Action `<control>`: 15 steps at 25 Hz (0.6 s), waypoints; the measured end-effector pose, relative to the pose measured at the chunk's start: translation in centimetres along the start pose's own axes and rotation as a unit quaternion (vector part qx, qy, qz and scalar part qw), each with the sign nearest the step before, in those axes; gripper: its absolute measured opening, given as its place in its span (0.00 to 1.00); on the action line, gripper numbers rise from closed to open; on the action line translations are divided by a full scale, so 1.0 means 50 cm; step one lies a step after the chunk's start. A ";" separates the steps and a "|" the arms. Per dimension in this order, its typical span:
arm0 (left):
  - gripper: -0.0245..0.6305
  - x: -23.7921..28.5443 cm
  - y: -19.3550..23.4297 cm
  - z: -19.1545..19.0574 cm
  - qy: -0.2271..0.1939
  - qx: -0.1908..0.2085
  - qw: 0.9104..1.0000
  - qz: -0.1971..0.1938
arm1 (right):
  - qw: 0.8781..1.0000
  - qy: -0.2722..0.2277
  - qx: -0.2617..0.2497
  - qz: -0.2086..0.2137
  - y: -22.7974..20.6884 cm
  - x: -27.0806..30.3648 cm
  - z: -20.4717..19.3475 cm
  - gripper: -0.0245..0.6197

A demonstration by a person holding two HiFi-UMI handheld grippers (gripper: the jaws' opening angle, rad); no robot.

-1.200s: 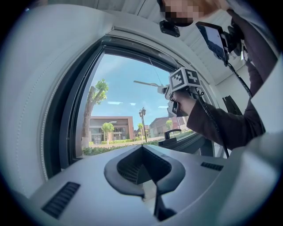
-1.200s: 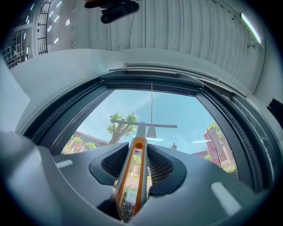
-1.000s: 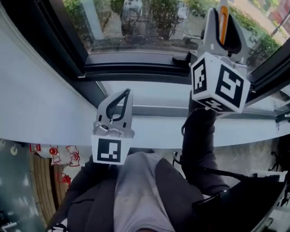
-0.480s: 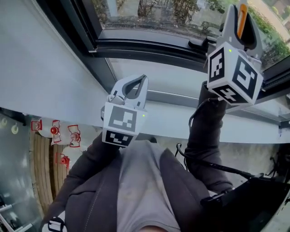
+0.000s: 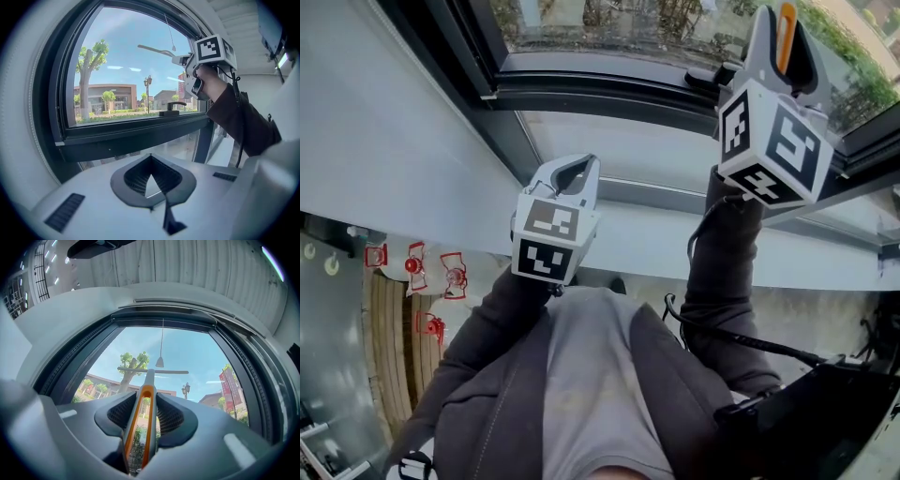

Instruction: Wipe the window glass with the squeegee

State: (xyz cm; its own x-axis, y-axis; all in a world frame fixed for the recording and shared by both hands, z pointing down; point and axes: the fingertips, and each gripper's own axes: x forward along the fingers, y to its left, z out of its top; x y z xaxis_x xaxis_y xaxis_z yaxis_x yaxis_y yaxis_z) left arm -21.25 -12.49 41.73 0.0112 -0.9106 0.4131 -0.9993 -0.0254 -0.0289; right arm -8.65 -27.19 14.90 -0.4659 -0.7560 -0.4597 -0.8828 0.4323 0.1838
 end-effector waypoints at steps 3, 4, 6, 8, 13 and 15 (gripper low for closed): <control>0.04 0.001 -0.002 -0.005 0.004 -0.007 1.000 -0.003 | 1.000 0.005 -0.001 0.002 0.001 -0.006 -0.006 0.24; 0.04 0.000 -0.001 -0.005 0.004 -0.008 1.000 -0.003 | 1.000 0.006 -0.001 0.003 0.003 -0.008 -0.008 0.24; 0.04 -0.001 0.000 -0.005 0.004 -0.009 1.000 -0.005 | 1.000 0.010 -0.001 0.003 0.005 -0.013 -0.014 0.24; 0.04 -0.004 -0.002 -0.004 0.003 -0.008 1.000 -0.005 | 1.000 0.015 0.000 0.004 0.007 -0.021 -0.020 0.24; 0.04 -0.008 -0.008 -0.003 0.001 -0.005 1.000 -0.004 | 1.000 0.025 0.002 0.006 0.011 -0.041 -0.040 0.24; 0.04 -0.010 -0.009 -0.003 0.001 -0.006 1.000 -0.005 | 1.000 0.030 0.003 0.008 0.013 -0.046 -0.047 0.24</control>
State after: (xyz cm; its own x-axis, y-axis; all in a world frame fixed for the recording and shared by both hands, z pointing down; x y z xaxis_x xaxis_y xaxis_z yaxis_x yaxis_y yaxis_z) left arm -20.80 -11.98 41.67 0.0203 -0.9096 0.4149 -0.9995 -0.0291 -0.0149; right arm -8.30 -26.29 18.12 -0.4837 -0.7763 -0.4042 -0.8745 0.4479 0.1862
